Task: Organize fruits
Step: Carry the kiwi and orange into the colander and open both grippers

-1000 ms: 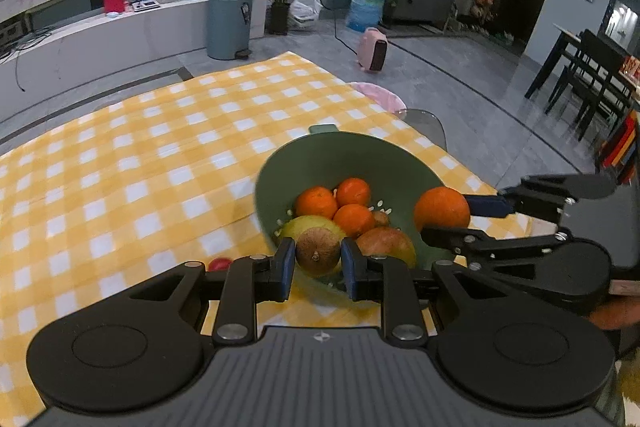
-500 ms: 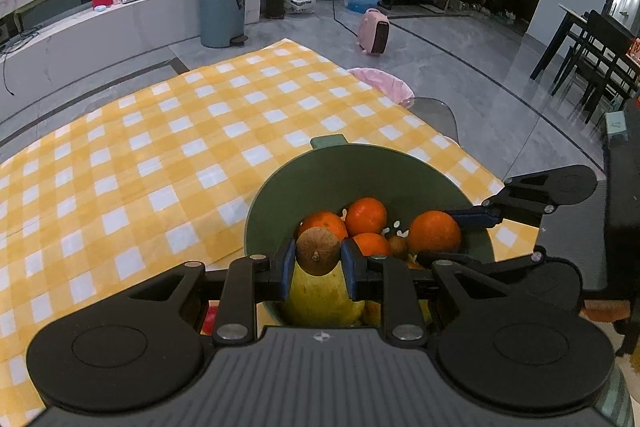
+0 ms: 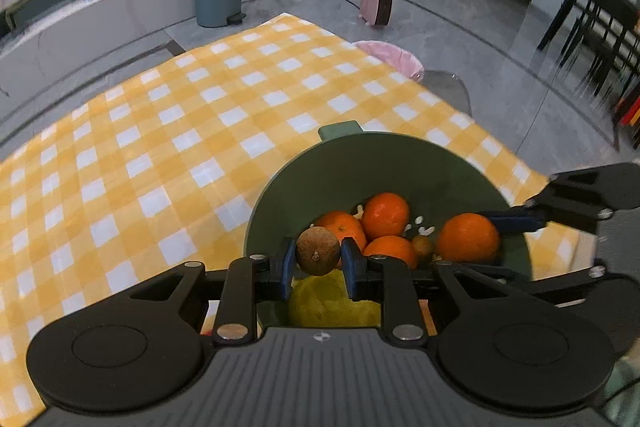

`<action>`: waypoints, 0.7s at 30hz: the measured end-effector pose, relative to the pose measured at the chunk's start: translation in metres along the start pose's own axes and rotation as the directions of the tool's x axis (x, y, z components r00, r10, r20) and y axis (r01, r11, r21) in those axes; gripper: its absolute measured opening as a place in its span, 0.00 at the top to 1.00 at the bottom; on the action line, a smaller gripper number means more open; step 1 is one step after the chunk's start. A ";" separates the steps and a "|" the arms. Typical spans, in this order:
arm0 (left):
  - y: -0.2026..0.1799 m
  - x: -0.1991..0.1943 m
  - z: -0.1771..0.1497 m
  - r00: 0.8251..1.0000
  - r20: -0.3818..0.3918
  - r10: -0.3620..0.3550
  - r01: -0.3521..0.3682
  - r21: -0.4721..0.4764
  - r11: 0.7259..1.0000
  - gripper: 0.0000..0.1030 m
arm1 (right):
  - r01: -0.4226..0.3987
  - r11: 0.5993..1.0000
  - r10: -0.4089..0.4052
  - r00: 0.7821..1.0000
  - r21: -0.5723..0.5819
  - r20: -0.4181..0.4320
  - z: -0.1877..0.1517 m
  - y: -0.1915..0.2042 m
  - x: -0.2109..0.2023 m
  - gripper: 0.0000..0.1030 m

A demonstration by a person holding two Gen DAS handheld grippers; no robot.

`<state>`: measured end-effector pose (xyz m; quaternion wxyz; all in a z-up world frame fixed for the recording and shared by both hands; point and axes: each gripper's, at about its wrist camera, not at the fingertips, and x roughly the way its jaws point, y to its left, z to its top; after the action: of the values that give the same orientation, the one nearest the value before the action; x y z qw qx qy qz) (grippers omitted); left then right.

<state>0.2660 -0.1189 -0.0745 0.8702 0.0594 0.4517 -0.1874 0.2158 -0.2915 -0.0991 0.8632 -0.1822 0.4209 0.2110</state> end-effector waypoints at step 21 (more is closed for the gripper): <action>-0.009 0.032 0.010 0.987 -0.133 0.092 -0.086 0.048 0.995 0.68 | -0.092 0.983 0.081 0.994 0.157 0.080 -0.012 -0.014 -0.010 0.62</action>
<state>0.2870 -0.1390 -0.0936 0.8439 0.1104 0.5022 -0.1532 0.2096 -0.3115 -0.0964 0.8799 -0.0859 0.4121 0.2203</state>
